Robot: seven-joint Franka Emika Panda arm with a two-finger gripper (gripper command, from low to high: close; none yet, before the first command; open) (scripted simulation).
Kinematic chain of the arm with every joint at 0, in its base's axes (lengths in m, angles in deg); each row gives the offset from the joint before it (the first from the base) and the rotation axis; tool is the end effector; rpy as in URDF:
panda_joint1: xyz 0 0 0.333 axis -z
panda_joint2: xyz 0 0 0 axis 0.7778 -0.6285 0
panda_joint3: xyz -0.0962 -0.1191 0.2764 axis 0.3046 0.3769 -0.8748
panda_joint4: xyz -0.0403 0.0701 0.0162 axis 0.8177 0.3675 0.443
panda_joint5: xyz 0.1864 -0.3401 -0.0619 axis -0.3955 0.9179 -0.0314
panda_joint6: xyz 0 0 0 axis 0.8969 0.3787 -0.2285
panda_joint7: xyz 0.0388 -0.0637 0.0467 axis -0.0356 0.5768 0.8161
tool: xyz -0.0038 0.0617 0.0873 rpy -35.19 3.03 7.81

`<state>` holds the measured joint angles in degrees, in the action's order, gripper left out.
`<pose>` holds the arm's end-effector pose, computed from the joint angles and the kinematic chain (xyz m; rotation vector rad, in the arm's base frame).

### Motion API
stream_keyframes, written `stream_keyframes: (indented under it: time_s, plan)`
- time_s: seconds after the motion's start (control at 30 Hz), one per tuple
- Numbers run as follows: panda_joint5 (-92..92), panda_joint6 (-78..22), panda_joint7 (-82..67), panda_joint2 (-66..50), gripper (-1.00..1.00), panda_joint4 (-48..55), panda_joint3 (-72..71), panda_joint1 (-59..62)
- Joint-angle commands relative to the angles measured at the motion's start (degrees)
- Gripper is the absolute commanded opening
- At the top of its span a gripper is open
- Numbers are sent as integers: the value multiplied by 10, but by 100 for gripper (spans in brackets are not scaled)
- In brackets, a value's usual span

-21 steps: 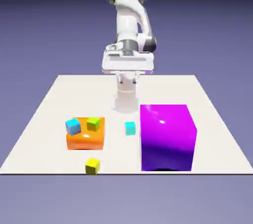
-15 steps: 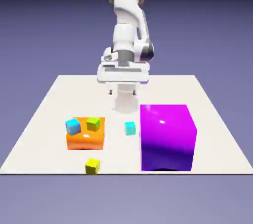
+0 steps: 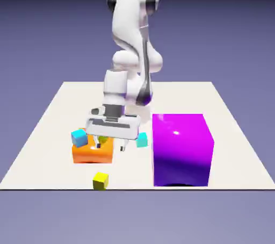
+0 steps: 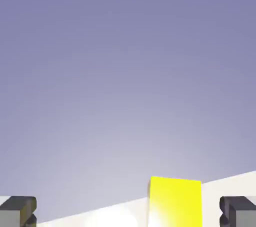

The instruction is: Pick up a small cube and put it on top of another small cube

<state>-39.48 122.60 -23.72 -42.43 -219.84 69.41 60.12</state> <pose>0.4861 -0.1071 0.2335 -2.5681 1.4916 -0.5937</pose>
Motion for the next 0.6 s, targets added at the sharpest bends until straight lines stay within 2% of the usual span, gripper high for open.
stream_keyframes:
  time_s: [0.0, 0.37, 0.4, 0.57]
  plan:
    - [0, 3, 3, -21, 0, 7, 1, 4]
    - [0, 73, 11, -207, 0, 96, -7, 31]
    - [0, 73, 11, -207, -100, 96, -7, 31]
    - [0, 34, 10, -124, -100, 52, 1, 22]
